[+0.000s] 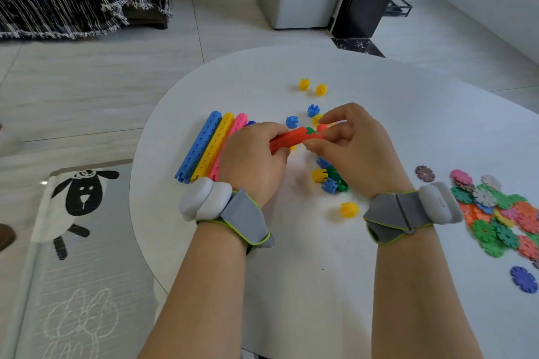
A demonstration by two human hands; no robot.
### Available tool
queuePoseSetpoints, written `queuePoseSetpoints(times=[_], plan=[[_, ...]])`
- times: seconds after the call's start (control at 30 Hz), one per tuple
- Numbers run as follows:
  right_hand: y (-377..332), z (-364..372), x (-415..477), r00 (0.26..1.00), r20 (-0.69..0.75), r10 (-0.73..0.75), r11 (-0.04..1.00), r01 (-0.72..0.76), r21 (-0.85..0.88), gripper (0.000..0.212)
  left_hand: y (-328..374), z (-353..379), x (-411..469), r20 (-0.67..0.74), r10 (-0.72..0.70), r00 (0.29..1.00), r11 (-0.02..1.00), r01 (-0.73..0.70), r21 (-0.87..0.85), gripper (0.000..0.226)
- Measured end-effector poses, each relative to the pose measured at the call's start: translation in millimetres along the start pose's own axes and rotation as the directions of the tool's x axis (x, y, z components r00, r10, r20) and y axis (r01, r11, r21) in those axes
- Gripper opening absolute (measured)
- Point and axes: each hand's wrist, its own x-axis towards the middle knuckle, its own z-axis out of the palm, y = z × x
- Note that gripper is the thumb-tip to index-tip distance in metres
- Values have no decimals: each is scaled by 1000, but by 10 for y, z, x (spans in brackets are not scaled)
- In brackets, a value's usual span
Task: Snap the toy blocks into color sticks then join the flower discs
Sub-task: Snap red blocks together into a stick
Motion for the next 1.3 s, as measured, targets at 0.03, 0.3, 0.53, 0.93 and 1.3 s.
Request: queuePoseSetpoints(times=[0.03, 0.3, 0.53, 0.93, 1.3], plan=[[12, -9, -17, 1000, -17, 24, 998, -23, 63, 18, 6, -3, -4, 8, 9, 1000, 1000, -9, -18, 28], [136, -84, -74, 992, -114, 48, 942, -7, 335, 14, 54, 26, -29, 90, 48, 995, 989, -34, -143, 29], [202, -110, -91, 992, -71, 108, 883, -63, 465, 14, 55, 75, -21, 122, 79, 989, 989, -62, -136, 28], [269, -205, -129, 980, -124, 155, 847, -67, 528, 8, 138, 187, -33, 127, 123, 984, 985, -105, -140, 26], [208, -158, -134, 978, -160, 132, 871, -37, 490, 8, 164, 198, -38, 87, 118, 989, 986, -106, -128, 25]])
